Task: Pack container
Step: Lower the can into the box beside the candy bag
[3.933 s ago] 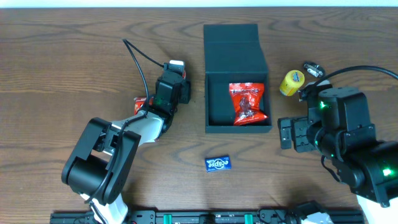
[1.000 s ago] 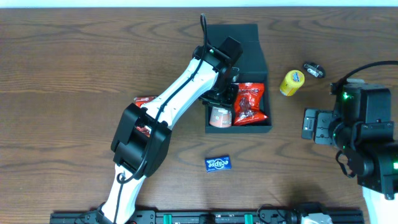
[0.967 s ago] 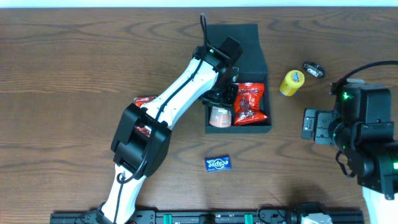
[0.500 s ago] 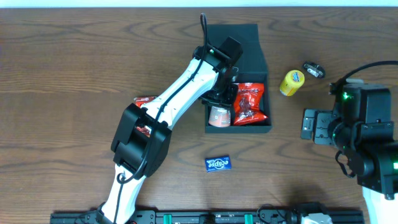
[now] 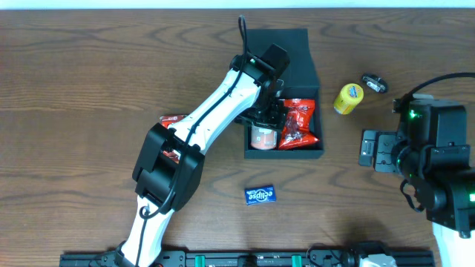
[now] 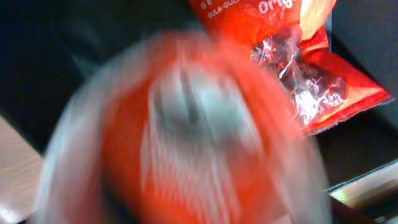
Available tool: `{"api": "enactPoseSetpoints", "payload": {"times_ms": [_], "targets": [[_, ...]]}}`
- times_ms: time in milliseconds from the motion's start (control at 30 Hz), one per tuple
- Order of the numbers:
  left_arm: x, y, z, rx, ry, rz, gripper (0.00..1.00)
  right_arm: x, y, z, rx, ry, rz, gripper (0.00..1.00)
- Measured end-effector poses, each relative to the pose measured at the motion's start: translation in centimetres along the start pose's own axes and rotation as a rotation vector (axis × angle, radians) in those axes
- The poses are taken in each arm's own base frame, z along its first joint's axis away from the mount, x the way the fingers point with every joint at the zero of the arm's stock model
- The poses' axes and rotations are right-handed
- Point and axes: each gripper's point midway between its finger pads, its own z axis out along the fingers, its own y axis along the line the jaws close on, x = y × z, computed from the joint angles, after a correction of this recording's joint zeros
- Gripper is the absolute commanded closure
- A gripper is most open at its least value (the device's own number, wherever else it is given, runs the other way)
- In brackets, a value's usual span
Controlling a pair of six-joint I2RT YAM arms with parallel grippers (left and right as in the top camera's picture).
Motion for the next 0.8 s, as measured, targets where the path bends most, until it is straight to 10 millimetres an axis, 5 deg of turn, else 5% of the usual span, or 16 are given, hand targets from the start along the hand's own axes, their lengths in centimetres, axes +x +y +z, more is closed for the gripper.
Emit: {"api": "enactPoseSetpoints", "payload": {"times_ms": [300,433,633,800], "targets": [[-0.3,0.0,-0.1,-0.004,-0.014,-0.002,0.05,0.0,0.0,0.0,0.000,0.000,0.000,0.01],[-1.5,-0.8,-1.6,0.010,-0.058,0.026,0.05,0.0,0.0,0.0,0.000,0.000,0.000,0.01],[-4.7,-2.9,-5.7,-0.006,-0.216,0.212,0.05,0.0,0.0,0.0,0.000,-0.001,0.000,0.01],[-4.2,-2.5,-5.7,-0.107,-0.200,0.509,0.05,0.0,0.0,0.0,-0.001,0.000,0.000,0.01]]}}
